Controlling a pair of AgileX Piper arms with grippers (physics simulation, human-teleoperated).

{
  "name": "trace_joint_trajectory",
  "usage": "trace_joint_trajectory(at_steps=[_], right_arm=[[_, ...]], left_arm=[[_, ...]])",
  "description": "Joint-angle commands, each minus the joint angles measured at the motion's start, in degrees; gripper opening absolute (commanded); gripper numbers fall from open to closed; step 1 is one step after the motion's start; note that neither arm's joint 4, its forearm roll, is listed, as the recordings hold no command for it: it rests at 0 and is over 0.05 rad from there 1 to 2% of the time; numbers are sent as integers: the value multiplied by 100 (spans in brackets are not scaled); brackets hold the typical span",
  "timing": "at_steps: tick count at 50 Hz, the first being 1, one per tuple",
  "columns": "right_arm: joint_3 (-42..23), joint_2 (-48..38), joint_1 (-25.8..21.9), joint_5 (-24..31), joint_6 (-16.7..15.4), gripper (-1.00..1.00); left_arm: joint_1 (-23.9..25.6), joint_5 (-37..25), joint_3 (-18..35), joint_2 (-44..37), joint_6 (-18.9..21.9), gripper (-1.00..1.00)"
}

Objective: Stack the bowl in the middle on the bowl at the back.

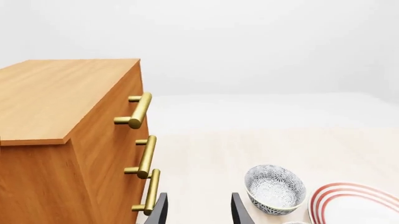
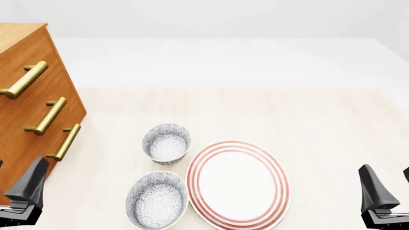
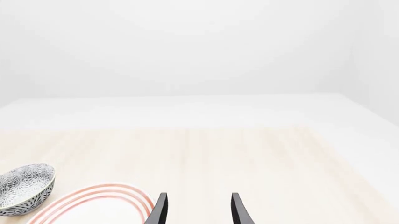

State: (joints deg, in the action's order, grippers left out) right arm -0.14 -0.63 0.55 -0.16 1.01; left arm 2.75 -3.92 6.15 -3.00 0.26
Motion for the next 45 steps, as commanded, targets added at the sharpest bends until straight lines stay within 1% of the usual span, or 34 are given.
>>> trace_joint_trajectory(at_steps=[1, 3, 4, 5, 6, 7, 8, 10, 11, 12, 14, 15, 17, 18, 19, 20, 21, 22, 23, 24, 25, 26, 27, 28, 31, 32, 33, 35, 36, 37, 41, 44, 45], right_arm=[[-1, -32, 19, -23, 48, 100], [-2, -42, 19, -30, 50, 100], [-2, -45, 21, -31, 55, 100], [-3, -47, 20, -33, 55, 100], [-3, -45, 19, -32, 52, 100], [-3, -45, 19, -32, 53, 100], [-4, -48, 20, -32, 59, 100], [-4, -47, 20, -30, 61, 100], [-4, -47, 20, -30, 61, 100], [-4, -38, 21, -20, 64, 100], [-4, -33, 21, -17, 66, 100], [-5, -25, 22, -11, 71, 100], [-6, -19, 19, -7, 65, 100], [-6, -20, 19, -7, 64, 100], [-6, -19, 20, -6, 66, 100], [-6, -15, 19, -2, 67, 100], [-6, -13, 19, -1, 64, 100], [-6, -13, 20, -1, 64, 100], [-6, -13, 20, -1, 64, 100], [-5, -24, 17, -9, 76, 100], [-5, -25, 17, -10, 76, 100], [-5, -25, 18, -12, 78, 100], [-5, -24, 16, -12, 78, 100], [-4, -24, 19, -11, 83, 100], [-5, -23, 18, -12, 84, 100], [-4, -23, 19, -11, 89, 100], [-4, -25, 17, -12, 89, 100], [-4, -26, 17, -13, 91, 100], [-3, -28, 17, -15, 91, 100], [-3, -34, 17, -22, 93, 100], [-2, -64, 19, -48, 102, 100], [-1, -88, 23, -71, 106, 100], [-1, -99, 25, -80, 108, 100]], left_arm=[[545, -571, 854, -458, -61, 100], [714, -730, 1074, -631, -96, 100], [719, -788, 1162, -722, -299, 100], [722, -879, 1298, -828, -353, 100], [809, -933, 1364, -921, -270, 100], [857, -1018, 1460, -950, -560, 100], [887, -1140, 1597, -1054, -561, 100], [1100, -1287, 1758, -1183, -382, 100], [1100, -1288, 1759, -1184, -382, 100], [1373, -1468, 1914, -1397, -159, 100], [1440, -1535, 1978, -1456, -78, 100], [1439, -1653, 2084, -1596, -168, 100], [1498, -1804, 2198, -1858, -133, 100], [1528, -1883, 2250, -1965, -320, 100], [1528, -1955, 2286, -2099, -283, 100], [1608, -2060, 2370, -2153, -104, 100], [1608, -2060, 2370, -2153, -104, 100], [1621, -2227, 2519, -2341, -245, 100], [1621, -2229, 2522, -2342, -245, 100], [1664, -2445, 2692, -2552, -268, 100], [1664, -2448, 2695, -2553, -268, 100], [1718, -2523, 2789, -2604, -171, 100], [1558, -2639, 2845, -2823, -373, 100], [1594, -2672, 2877, -2852, -243, 100], [1611, -2798, 2940, -2994, -295, 100], [1673, -2871, 3015, -3010, -335, 100], [1682, -2938, 3052, -3100, -589, 100], [1835, -3050, 3225, -3137, -610, 100], [1851, -3087, 3259, -3199, -783, 100], [1954, -3130, 3317, -3248, -663, 100], [2013, -3185, 3373, -3375, -701, 100], [2085, -3227, 3363, -3570, -897, 100], [2121, -3239, 3364, -3619, -889, 100]])
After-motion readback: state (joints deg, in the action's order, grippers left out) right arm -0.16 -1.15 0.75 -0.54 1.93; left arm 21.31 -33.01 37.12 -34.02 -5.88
